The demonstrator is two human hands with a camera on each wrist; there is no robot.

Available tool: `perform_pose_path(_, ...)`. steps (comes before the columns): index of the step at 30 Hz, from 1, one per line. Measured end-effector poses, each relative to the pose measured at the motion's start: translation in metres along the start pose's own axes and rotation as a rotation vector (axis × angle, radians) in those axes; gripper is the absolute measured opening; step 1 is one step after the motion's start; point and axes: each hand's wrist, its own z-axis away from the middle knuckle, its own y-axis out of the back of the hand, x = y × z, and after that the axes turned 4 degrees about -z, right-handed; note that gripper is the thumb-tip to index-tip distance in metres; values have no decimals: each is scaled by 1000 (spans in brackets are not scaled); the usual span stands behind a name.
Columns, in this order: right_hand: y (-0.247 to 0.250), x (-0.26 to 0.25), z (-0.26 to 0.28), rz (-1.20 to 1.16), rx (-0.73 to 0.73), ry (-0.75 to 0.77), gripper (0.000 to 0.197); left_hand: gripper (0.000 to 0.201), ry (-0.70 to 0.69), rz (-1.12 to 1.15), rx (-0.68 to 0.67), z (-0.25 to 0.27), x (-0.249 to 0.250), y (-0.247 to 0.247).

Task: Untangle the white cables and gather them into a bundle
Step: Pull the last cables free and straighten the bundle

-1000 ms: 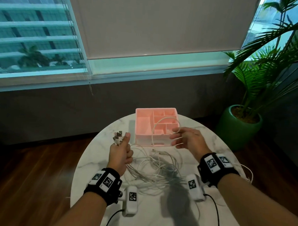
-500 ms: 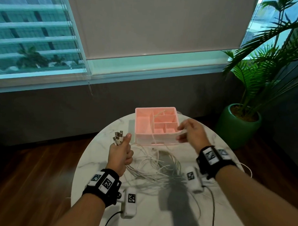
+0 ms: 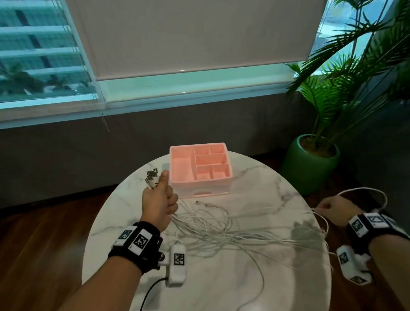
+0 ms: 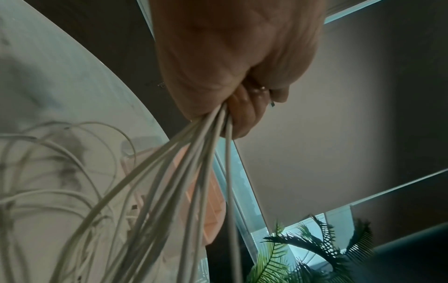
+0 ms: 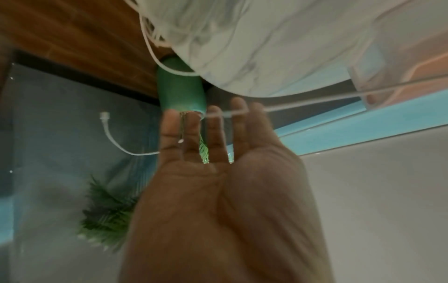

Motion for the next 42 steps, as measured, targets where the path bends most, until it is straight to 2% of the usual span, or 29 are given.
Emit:
perform_pose_path(1, -12, 3, -1, 37, -47, -36, 10, 44, -3, 5, -10, 1, 1, -4)
perform_pose_path(3, -30, -8, -1, 41, -65, -24, 31, 44, -8, 19, -24, 2, 2, -12)
perform_pose_path(5, -43, -46, 12, -117, 20, 154, 35, 45, -14, 24, -31, 2, 3, -19)
perform_pose_path(7, -54, -103, 40, -369, 85, 417, 35, 46, -21, 28, -41, 3, 3, -25)
perform_pose_path(9, -64, -161, 78, -519, -1, 621, 55, 47, -25, 39, -50, 5, 3, -29)
perform_pose_path(11, -79, -207, 106, -473, -164, 720, 74, 47, -30, 58, -53, 7, 5, -33)
perform_pose_path(12, -90, -224, 114, -403, -219, 756, 71, 46, -33, 73, -46, 9, 6, -35)
perform_pose_path(14, -114, -243, 121, -291, -221, 789, 37, 44, -30, 98, -14, 11, 10, -34)
perform_pose_path(15, -124, -246, 121, -298, -204, 778, 26, 44, -33, 106, 5, 11, 12, -31)
perform_pose_path(16, -134, -243, 117, -312, -196, 754, 25, 45, -38, 113, 28, 9, 13, -26)
perform_pose_path(21, -162, -192, 92, -60, -231, 656, 31, 38, -53, 162, 121, -4, 18, 9)
perform_pose_path(25, -155, -141, 72, 65, -220, 578, 36, 35, -62, 201, 197, -12, 15, 20)
perform_pose_path(28, -134, -102, 60, 112, -230, 429, 39, 35, -65, 168, 208, -15, 15, 20)
perform_pose_path(32, -90, -37, 36, 113, -130, 234, 39, 35, -74, -107, 129, -16, 10, 26)
perform_pose_path(34, -63, -18, 25, 77, -74, 197, 38, 32, -50, -204, 83, -13, -2, 26)
perform_pose_path(38, -10, -18, 12, 15, 11, 162, 19, 33, 17, -232, 44, -3, -37, 18)
perform_pose_path(42, 20, -34, 6, 30, 208, 164, 26, 33, 89, -231, 37, -4, -54, 19)
